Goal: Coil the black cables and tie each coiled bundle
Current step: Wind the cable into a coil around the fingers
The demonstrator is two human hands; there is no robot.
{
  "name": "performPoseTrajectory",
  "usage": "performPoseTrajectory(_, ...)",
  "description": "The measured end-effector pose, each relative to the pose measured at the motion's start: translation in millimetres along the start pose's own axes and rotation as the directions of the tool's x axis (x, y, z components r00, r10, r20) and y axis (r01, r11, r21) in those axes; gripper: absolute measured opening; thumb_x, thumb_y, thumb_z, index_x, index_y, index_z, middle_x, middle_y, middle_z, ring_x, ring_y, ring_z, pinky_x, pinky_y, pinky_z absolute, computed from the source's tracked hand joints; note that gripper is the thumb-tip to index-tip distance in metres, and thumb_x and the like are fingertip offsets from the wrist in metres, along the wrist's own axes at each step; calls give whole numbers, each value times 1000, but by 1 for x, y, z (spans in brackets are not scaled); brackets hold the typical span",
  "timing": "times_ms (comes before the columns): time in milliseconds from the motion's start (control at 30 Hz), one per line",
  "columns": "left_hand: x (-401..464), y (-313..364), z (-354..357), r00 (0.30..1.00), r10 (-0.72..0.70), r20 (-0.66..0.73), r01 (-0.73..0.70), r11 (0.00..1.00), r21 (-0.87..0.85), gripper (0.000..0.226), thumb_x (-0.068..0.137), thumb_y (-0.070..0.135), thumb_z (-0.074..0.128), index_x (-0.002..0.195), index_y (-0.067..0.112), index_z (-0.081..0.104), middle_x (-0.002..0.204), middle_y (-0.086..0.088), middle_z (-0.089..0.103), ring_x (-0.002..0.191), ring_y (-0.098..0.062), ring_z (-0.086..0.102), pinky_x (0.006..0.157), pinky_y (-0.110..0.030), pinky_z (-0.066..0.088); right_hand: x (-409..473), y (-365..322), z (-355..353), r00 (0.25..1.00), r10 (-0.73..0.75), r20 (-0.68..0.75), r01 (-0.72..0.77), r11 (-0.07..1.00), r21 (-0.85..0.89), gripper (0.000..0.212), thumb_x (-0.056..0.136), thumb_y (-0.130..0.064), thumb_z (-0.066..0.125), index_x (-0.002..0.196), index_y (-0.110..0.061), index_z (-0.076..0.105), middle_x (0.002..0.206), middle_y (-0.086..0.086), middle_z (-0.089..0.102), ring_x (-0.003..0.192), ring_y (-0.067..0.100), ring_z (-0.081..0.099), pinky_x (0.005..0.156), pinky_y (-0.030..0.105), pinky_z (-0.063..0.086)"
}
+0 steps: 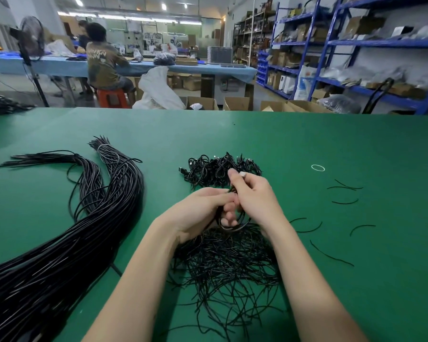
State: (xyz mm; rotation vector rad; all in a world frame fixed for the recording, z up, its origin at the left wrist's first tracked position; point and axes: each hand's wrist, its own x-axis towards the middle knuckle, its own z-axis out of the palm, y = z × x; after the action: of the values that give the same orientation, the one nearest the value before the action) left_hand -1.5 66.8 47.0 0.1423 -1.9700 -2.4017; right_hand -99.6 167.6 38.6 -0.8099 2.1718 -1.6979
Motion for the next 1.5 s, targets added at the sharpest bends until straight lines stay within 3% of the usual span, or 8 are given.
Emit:
performPoseTrajectory(133,8,-3,10,995,16,-94,-14,1000,24,21,102,5,36,87,6,50,67,1,38,59,-10,43,56,-21,41,5,0,8,976,-82,-202,55,990,-133,57,102,-51,50,58,-16,44,43,-11,50,44,5,49,50,20,39)
performPoseTrajectory(233,11,-3,16,994,-17,-112,27,996,85,20,100,10,37,99,6,56,77,-2,52,72,-12,51,68,-27,48,6,-1,9,952,-139,-274,92,980,-178,60,101,-54,48,53,-18,42,40,-11,44,49,14,47,53,31,38)
performPoseTrajectory(367,9,-3,21,990,-140,34,141,990,-26,37,102,14,33,84,11,65,69,1,57,73,-21,56,78,-44,59,5,2,3,922,-230,-311,160,959,-234,60,99,-58,47,52,-20,38,42,-4,31,48,15,29,52,34,27)
performPoseTrajectory(600,9,-7,25,990,-144,-4,144,981,130,28,104,13,30,91,5,54,69,-9,62,62,-19,53,53,-25,40,8,6,-3,911,-314,-266,257,939,-228,62,100,-55,48,52,-19,30,43,-5,25,47,13,25,46,26,24)
performPoseTrajectory(900,14,-12,19,985,-83,-151,104,985,139,29,106,14,28,80,17,41,55,10,33,47,-8,29,46,-20,29,14,12,-16,989,-142,-25,134,968,-211,48,86,-61,69,60,-21,61,51,-9,43,48,5,50,52,20,36)
performPoseTrajectory(1100,17,-9,26,986,-149,-69,148,989,-22,21,107,30,24,93,20,36,62,8,22,53,-10,19,46,-21,22,13,10,-12,992,-96,-85,92,994,-59,50,91,-54,69,56,-19,62,43,-12,44,43,6,38,46,18,33)
performPoseTrajectory(1300,18,-7,30,986,-132,-100,104,964,-244,20,103,10,28,87,20,36,63,6,33,51,-7,27,49,-20,19,17,10,-7,943,77,-325,-78,997,12,46,92,-36,65,49,-19,57,34,-11,39,35,6,33,49,28,27)
performPoseTrajectory(1500,15,-8,23,990,-139,-6,132,947,-293,18,104,2,41,87,11,42,72,-5,57,59,-11,48,53,-20,46,15,11,-15,940,259,-220,-215,955,205,39,88,-38,68,58,-16,56,42,-2,44,41,20,42,45,26,33)
